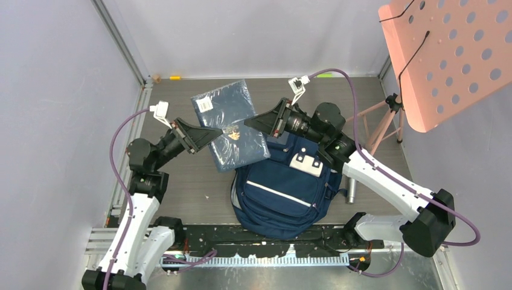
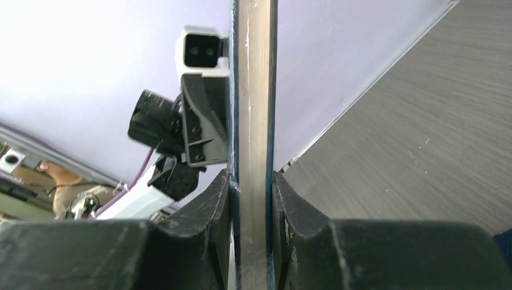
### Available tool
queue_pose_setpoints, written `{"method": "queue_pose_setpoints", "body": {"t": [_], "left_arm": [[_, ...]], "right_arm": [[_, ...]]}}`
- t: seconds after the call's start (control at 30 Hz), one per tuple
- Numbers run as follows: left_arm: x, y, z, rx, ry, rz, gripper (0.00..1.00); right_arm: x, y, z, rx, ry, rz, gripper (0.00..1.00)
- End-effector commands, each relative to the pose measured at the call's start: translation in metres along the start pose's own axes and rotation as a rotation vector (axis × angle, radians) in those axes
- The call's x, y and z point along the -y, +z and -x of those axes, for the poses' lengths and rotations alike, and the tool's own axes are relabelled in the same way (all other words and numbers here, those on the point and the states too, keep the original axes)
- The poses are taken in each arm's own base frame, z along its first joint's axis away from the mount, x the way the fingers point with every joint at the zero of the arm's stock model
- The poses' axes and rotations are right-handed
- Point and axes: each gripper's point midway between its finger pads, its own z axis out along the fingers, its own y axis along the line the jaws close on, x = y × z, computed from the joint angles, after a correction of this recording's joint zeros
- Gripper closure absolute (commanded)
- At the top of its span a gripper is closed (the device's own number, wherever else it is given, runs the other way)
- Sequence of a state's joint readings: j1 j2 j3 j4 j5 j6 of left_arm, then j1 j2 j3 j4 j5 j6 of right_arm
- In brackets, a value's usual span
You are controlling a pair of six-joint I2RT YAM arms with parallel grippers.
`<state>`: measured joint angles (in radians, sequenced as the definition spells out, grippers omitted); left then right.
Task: Pack the student bag
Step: Pick up the book from the center of the board.
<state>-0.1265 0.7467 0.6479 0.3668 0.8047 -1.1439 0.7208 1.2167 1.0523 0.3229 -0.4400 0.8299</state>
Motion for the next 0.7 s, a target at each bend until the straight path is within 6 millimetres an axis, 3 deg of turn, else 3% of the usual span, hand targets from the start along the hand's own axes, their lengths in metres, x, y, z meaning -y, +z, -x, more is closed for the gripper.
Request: {"method": "queue_pose_setpoints", "body": {"t": [0.0,0.03,0.1,0.13,0.23,0.27,0.37,0.53,0.6,0.67], "left_arm": [[0.039,-0.008,0.001,0.016,0.076,-0.143,0.83],[0.040,-0.009,0.001,0.017,0.077,-0.143,0.92],[0.039,-0.010,0.000,0.021,0.085,-0.139,1.00],[0.039,-0.010,0.001,0.025,0.096,-0.130,1.00],[0.009,-0.014,-0.002,0.025,0.134,0.041,1.00],[-0.007,-0.018,-0.003,0.022,0.152,0.136,1.00],[-0.053,-0.033,0.000,0.019,0.181,0.402,1.00],[-0.096,-0.033,-0.005,-0.037,0.131,0.525,1.00],[-0.109,-0.036,-0.003,-0.040,0.112,0.562,1.00],[-0.122,-0.042,-0.001,-0.038,0.099,0.603,1.00]], "right_arm": [[-0.053,-0.007,0.041,0.146,-0.082,0.162,1.00],[-0.051,-0.006,0.040,0.141,-0.087,0.150,1.00],[-0.037,-0.007,0.035,0.118,-0.116,0.079,0.83],[-0.026,-0.008,0.028,0.084,-0.139,0.025,0.66],[-0.004,-0.030,0.014,0.007,-0.211,-0.121,0.34],[-0.005,-0.039,0.013,-0.003,-0.229,-0.145,0.31],[0.024,-0.069,-0.013,-0.109,-0.290,-0.296,0.26],[0.051,-0.102,-0.065,-0.265,-0.378,-0.444,0.27],[0.060,-0.108,-0.086,-0.305,-0.443,-0.511,0.29],[0.057,-0.107,-0.120,-0.388,-0.494,-0.504,0.29]]}}
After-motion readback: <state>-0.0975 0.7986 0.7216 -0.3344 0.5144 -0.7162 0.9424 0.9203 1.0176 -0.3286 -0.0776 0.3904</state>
